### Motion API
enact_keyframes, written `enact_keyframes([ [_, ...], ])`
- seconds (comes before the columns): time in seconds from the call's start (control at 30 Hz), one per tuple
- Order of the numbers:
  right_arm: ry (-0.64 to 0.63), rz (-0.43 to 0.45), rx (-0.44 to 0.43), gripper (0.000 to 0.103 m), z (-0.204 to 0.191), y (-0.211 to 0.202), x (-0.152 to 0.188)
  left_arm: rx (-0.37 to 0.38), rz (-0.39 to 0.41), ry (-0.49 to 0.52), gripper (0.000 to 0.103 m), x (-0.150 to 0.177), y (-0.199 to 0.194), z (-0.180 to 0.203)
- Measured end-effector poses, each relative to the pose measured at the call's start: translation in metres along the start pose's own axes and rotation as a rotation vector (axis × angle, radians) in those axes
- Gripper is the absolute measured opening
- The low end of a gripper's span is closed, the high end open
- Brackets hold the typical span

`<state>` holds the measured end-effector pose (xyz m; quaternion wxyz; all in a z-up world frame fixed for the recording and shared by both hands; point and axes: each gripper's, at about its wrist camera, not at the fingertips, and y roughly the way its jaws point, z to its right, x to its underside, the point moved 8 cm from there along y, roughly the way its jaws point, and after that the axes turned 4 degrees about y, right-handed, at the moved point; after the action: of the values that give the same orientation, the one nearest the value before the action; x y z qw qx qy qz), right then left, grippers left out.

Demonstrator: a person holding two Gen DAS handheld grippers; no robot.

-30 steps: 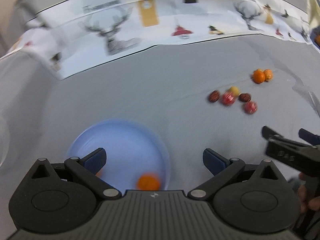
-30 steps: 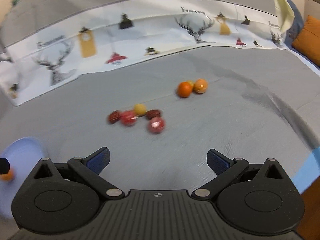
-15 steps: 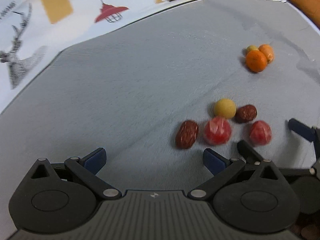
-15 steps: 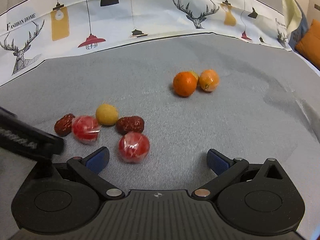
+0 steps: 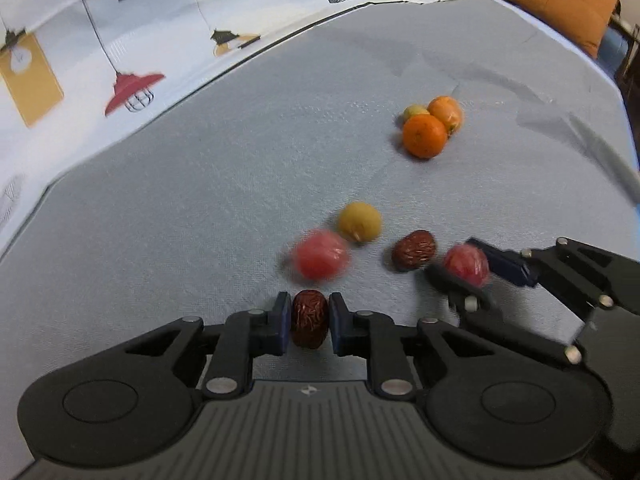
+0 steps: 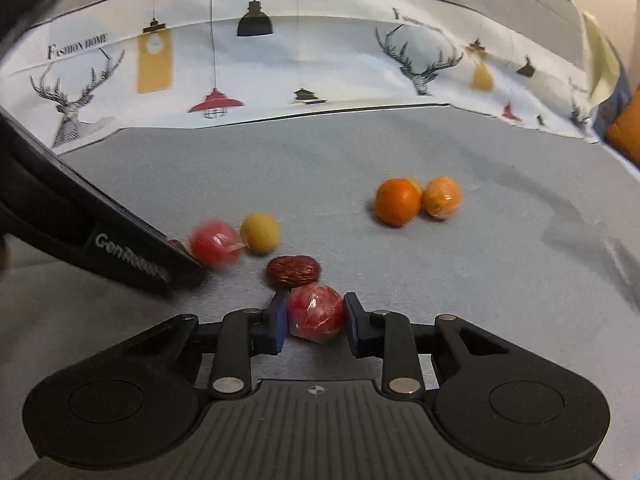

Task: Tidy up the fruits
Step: 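Grasp a red date with the left tool while the right tool grasps a red wrapped plum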

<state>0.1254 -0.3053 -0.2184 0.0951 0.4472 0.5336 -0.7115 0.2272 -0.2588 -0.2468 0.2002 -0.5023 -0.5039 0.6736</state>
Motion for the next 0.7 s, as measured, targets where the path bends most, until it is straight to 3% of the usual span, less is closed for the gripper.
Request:
enact_keyframes([
  [0.1, 0.083, 0.002, 0.123, 0.030, 0.026, 0.004, -0.003, -0.013, 0.016, -0.058, 0.021, 0.003, -0.018, -0.008],
  [0.23, 0.157, 0.007, 0.186, 0.030, 0.045, 0.004, -0.003, -0.064, 0.040, -0.103, 0.021, 0.009, -0.053, -0.009],
  [0.43, 0.154, 0.068, 0.194, 0.030, 0.050, -0.013, -0.007, -0.149, 0.050, -0.235, 0.022, 0.044, -0.141, -0.006],
  [0.6, 0.225, 0.110, 0.139, 0.030, 0.058, -0.085, -0.020, -0.228, 0.067, -0.260, 0.022, 0.094, -0.222, 0.010],
  [0.7, 0.215, 0.141, 0.034, 0.030, 0.046, -0.148, -0.022, -0.228, 0.055, -0.299, 0.022, 0.124, -0.261, 0.021],
])
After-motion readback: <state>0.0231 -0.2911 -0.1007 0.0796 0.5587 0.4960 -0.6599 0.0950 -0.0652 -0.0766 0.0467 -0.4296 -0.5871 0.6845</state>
